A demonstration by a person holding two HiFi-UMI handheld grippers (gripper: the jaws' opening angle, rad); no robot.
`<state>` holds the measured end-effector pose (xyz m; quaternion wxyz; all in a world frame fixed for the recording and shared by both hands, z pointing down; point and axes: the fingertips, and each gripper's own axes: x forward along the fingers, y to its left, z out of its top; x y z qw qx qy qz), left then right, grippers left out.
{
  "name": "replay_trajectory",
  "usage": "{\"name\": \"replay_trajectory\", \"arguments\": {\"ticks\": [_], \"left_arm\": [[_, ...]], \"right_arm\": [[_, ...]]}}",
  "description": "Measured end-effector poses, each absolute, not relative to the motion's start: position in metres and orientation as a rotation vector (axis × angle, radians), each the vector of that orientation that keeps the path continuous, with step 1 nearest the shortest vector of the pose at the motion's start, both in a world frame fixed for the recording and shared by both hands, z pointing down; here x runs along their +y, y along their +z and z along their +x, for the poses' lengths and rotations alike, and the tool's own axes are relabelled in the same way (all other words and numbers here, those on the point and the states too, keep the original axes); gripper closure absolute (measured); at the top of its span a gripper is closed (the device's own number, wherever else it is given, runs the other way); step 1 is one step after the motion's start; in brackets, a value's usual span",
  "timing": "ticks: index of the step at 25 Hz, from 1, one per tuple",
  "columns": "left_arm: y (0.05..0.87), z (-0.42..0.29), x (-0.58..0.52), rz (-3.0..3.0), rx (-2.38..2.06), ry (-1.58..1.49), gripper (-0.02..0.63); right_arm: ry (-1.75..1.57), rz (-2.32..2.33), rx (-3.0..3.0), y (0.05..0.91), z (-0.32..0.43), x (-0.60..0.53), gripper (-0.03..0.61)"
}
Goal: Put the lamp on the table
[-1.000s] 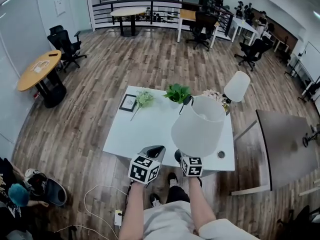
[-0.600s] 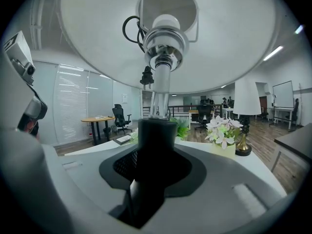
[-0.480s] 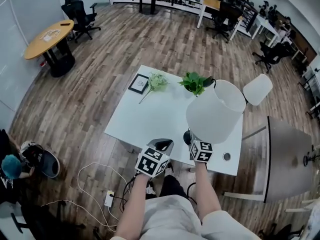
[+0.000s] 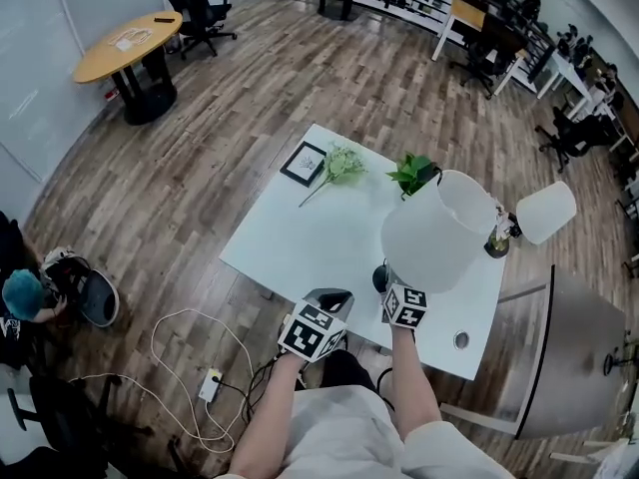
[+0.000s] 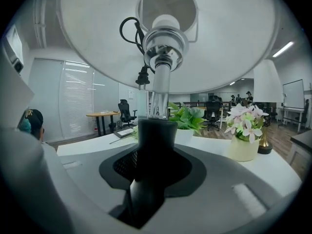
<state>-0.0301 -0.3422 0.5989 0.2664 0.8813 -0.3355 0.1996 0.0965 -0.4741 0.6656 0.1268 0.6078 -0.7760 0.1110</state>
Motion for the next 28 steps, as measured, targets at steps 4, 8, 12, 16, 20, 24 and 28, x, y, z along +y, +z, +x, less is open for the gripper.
{"name": "replay_trajectory", "arguments": {"ticks": [4, 8, 12, 16, 20, 24, 28], "left_arm": [[0.604, -0.026, -0.357, 2.360, -0.921, 0.526, 0.614], [0.611, -0.019, -0.372, 2.352, -0.930, 0.523, 0.614], [0.620, -0.016, -0.379, 2.350, -0.936, 0.514, 0.614], [0.627, -0.015, -0.382, 2.355, -0.946, 0.519, 0.614], [0.632, -0.018, -0.377, 2.363, -0.943, 0.524, 0.614], [0.635, -0.020, -0.373, 2.372, -0.940, 0.518, 0.614], [0.631, -0.015, -0.369, 2.406, -0.924, 0.510, 0.614]], "right_arm": [[0.343, 1.760, -2.276, 0.675, 0.099, -0.488, 0.426], [0.346, 1.733, -2.291, 0.682, 0.101, -0.506, 0.425], [0.325, 1.729, -2.293, 0.691, 0.102, -0.514, 0.426], [0.330, 1.749, -2.293, 0.700, 0.105, -0.516, 0.425], [0.315, 1.763, -2.280, 0.706, 0.105, -0.510, 0.426], [0.295, 1.766, -2.277, 0.707, 0.101, -0.507, 0.426], [0.279, 1.767, -2.268, 0.708, 0.102, -0.504, 0.426]]}}
